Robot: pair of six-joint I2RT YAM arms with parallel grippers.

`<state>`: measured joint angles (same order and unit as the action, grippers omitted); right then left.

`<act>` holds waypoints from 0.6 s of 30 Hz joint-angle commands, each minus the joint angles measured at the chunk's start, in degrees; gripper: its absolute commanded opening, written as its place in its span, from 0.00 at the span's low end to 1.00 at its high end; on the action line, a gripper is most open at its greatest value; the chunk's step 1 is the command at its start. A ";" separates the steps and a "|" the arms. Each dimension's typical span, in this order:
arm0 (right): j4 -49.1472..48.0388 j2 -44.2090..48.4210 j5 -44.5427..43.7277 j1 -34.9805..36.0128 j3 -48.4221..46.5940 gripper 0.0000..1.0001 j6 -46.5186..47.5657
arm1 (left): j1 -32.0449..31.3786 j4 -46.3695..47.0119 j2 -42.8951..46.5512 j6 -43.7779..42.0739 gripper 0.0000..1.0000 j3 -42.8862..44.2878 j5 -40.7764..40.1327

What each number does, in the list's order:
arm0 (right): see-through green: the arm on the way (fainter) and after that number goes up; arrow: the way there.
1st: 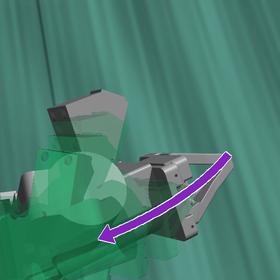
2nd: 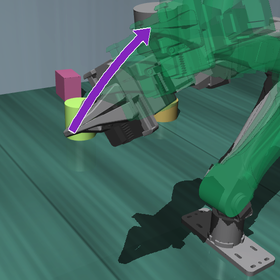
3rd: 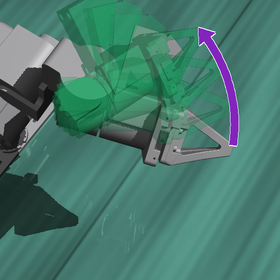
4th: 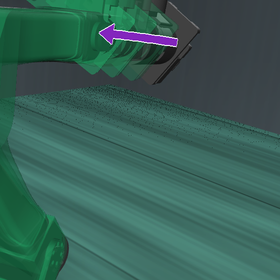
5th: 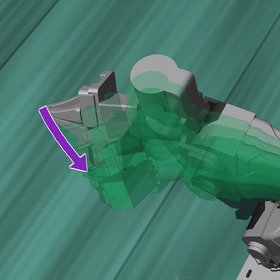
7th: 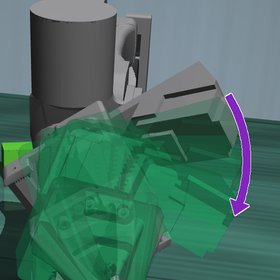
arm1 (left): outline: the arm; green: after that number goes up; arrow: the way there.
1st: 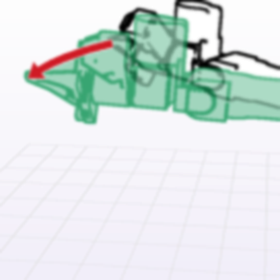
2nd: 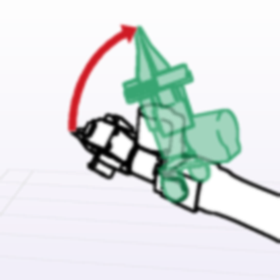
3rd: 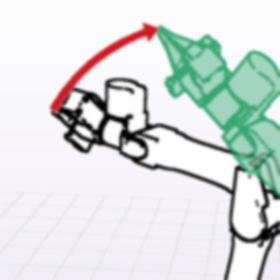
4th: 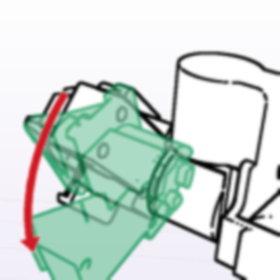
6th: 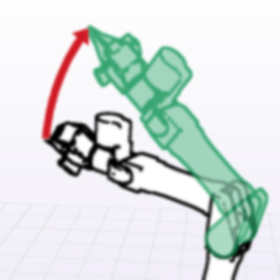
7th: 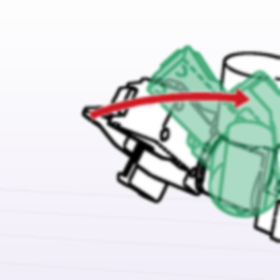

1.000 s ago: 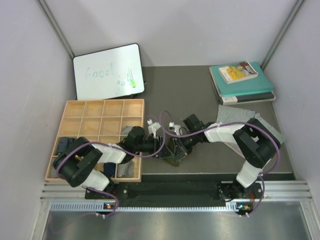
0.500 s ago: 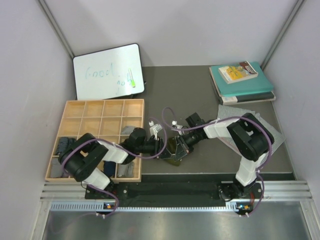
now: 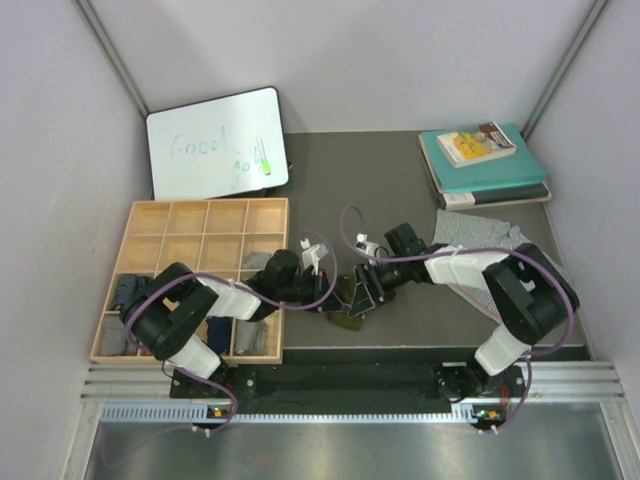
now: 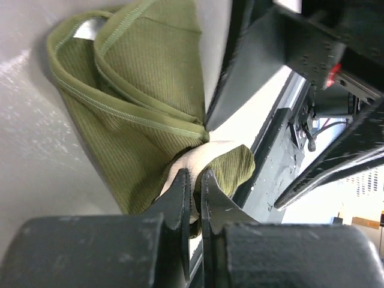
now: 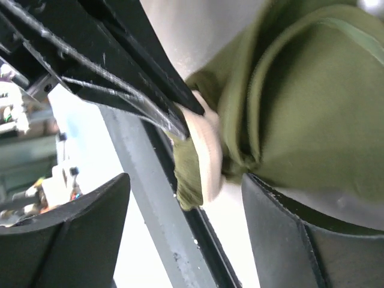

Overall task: Roll the underwear
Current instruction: Roll the underwear to the center of the board.

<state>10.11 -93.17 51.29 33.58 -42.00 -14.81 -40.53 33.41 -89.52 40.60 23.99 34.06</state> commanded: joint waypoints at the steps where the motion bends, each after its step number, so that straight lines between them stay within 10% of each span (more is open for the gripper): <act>1: -4.57 8.34 -7.42 -1.06 5.07 0.75 -4.43 | 0.54 -6.86 -2.94 -1.31 0.00 1.50 -2.25; 18: -21.44 11.61 -16.30 1.22 16.60 0.79 -16.92 | 3.44 -2.47 -9.71 2.64 0.00 1.06 0.74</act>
<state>-5.30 -79.55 39.46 33.65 -26.09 -30.17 -37.34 35.90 -96.64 45.32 26.11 37.80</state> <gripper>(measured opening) 0.800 0.056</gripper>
